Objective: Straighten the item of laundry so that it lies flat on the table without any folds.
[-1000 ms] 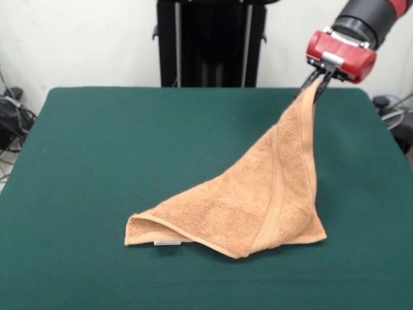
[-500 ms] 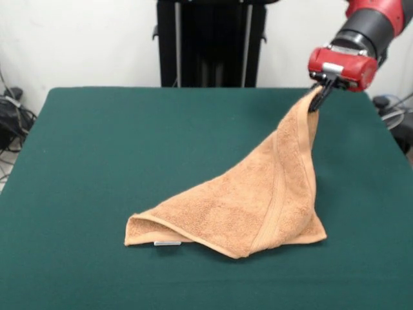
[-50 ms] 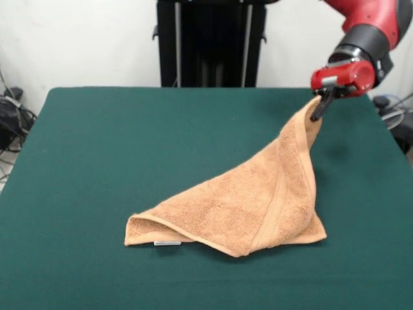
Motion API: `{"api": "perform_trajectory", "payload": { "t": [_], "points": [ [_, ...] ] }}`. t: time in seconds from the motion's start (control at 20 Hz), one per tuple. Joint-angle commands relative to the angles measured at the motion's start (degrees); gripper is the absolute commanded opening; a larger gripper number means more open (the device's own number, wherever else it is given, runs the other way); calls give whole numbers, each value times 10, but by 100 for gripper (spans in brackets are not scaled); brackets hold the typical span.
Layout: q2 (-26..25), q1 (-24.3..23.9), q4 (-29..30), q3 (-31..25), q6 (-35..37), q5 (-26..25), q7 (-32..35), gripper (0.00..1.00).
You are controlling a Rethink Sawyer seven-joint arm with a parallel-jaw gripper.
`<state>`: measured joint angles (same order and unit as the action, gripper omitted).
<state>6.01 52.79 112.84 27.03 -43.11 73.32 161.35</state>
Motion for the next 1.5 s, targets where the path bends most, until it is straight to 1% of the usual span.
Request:
{"api": "perform_trajectory", "payload": {
  "t": [0.05,0.2,0.35,0.5,0.55,0.6,0.85,1.0,1.05,1.15,1.25,1.3,1.35,1.4,1.45,1.5],
  "points": [
    [-56,21,-13,-140,-70,84,288,0],
    [-87,31,-40,-163,-114,137,317,0],
    [-129,36,-80,-193,-177,197,328,0],
    [-159,33,-117,-230,-233,253,306,0],
    [-164,28,-127,-248,-254,280,285,0],
    [-172,27,-136,-255,-267,287,290,0],
    [-220,35,-164,-264,-303,272,342,0],
    [-246,30,-192,-269,-324,260,352,0],
    [-253,26,-204,-275,-333,264,358,0],
    [-271,23,-229,-273,-352,249,394,0],
    [-277,17,-238,-271,-355,232,415,0],
    [-273,12,-239,-279,-359,242,415,0],
    [-271,8,-245,-292,-376,268,414,0],
    [-269,5,-246,-297,-379,276,414,0],
    [-269,4,-248,-299,-380,279,417,100],
    [-269,4,-249,-300,-380,280,419,100]
  ]
}}
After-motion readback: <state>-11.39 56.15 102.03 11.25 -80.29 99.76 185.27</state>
